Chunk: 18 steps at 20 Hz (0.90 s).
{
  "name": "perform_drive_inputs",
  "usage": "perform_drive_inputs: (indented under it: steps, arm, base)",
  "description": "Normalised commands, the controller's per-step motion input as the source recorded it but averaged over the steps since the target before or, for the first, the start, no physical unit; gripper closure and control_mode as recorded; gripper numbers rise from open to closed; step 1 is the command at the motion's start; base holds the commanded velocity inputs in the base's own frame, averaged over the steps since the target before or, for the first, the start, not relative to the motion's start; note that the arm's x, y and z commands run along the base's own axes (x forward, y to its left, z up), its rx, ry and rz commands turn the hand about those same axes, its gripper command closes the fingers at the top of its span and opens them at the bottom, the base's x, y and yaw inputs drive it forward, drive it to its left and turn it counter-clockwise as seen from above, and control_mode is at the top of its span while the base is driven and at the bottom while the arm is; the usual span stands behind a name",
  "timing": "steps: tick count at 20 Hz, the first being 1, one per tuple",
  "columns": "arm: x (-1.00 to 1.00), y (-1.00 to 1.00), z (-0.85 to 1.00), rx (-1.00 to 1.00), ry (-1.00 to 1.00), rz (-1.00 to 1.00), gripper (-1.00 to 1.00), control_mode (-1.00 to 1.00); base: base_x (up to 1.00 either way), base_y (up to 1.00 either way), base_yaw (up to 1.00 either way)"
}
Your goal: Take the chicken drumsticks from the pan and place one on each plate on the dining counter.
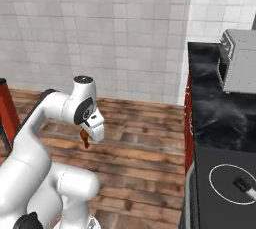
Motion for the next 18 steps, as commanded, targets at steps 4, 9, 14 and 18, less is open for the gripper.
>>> perform_drive_inputs:
  steps: [4,9,14,18]
  arm:
    - [0.00,0.00,0.00,0.00,0.00,0.00,1.00,1.00]
    - [0.00,0.00,0.00,0.00,0.00,0.00,1.00,1.00]
    - [0.00,0.00,0.00,0.00,0.00,0.00,1.00,1.00]
    - [0.00,0.00,0.00,0.00,0.00,0.00,1.00,1.00]
  base:
    - [0.00,0.00,0.85]
    - [0.13,0.00,0.80]
    - [0.33,0.00,0.75]
    - [0.41,-0.05,0.77]
